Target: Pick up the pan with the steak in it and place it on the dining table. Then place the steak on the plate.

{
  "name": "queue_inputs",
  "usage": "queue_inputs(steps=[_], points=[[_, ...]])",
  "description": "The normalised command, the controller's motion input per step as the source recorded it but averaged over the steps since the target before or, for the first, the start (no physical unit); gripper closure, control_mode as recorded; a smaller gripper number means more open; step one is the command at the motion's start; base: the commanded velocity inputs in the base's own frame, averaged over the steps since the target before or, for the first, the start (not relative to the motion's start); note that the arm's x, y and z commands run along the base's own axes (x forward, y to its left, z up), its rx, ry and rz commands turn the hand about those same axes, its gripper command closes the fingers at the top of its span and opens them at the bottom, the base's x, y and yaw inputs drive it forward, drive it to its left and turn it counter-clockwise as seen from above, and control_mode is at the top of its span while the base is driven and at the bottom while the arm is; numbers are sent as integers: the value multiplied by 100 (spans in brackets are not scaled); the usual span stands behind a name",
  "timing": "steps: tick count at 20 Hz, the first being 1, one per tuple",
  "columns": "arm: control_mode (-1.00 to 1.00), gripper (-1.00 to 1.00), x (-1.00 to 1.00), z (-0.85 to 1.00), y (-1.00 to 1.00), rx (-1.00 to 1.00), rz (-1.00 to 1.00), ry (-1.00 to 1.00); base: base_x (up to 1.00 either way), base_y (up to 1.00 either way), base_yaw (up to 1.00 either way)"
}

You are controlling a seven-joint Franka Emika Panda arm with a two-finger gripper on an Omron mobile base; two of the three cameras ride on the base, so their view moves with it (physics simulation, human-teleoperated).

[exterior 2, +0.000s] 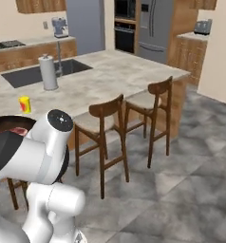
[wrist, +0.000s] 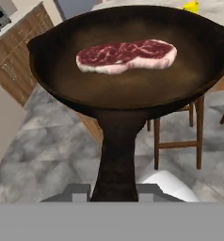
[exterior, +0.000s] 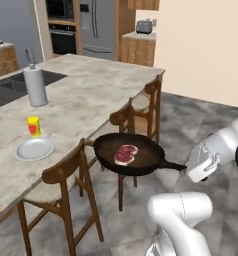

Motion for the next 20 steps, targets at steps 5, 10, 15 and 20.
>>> queue_inputs(steps=[5, 10, 15, 20], points=[[100, 100, 0, 0, 0, 0, 0, 0, -1, 0, 50], [100, 100, 0, 0, 0, 0, 0, 0, 0, 0, 50], [100, 100, 0, 0, 0, 0, 0, 0, 0, 0, 50], [100, 100, 0, 0, 0, 0, 0, 0, 8, 0, 44]])
